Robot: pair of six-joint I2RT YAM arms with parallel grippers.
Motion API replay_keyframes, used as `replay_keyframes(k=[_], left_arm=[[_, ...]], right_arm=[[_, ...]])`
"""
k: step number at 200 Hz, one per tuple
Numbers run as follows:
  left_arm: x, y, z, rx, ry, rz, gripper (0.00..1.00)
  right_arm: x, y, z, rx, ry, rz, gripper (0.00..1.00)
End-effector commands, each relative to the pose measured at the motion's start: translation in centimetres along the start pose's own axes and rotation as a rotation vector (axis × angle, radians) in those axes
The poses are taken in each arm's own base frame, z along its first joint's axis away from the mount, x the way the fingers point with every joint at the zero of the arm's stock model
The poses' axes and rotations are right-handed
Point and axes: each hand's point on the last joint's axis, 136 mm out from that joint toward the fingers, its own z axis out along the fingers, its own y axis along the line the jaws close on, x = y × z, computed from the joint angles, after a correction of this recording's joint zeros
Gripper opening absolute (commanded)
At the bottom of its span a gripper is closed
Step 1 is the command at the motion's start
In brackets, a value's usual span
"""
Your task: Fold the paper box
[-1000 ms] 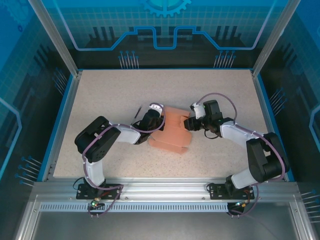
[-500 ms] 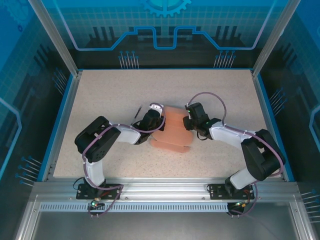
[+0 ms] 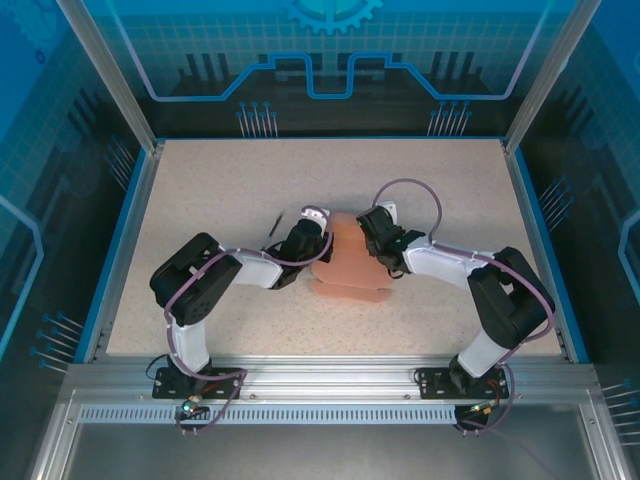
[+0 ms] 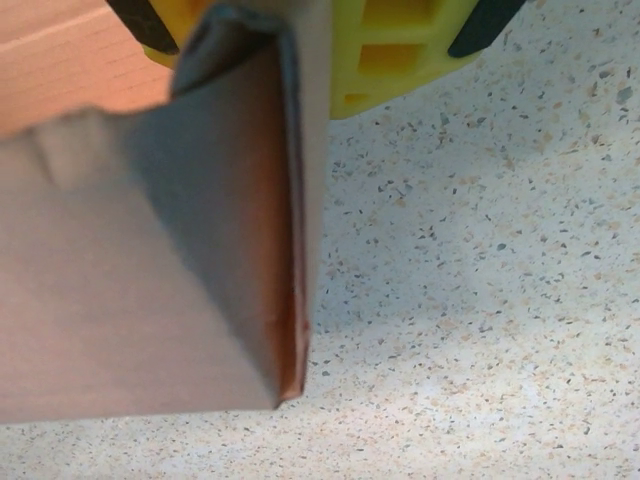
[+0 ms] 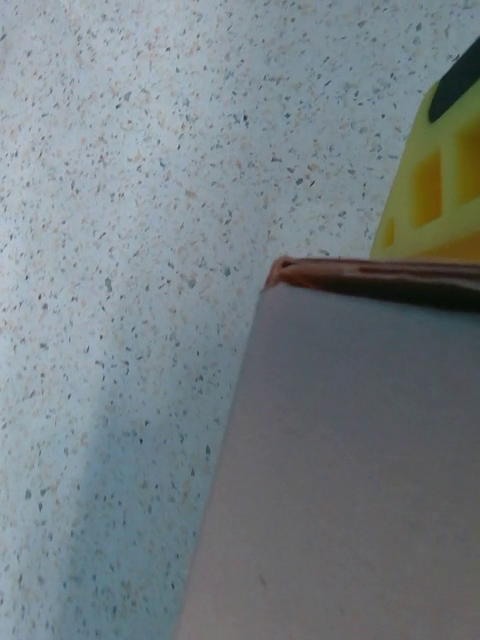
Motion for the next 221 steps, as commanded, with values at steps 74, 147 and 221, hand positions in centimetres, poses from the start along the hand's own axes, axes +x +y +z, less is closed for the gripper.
replay_keyframes(k=[74,147,221], left_arm=[[-1.6,-0.7,-0.4,0.022,-0.032,-0.011,0.00],[-1.5,-0.8,-0.3,0.021,-0.027,-0.007,0.00],[-1.4,-0.5,-0.1,0.002,-0.007,-0.001,0.00]], right_arm=[[-0.8,-2.9,0.1,0.245,-0.005,-0.055,0.23],[-1.7,0.8,-0.6,0.013,-0.006,-0.053,0.37],[-1.6,3.3,-3.7,-0.232,0.005,-0.047,0.65]])
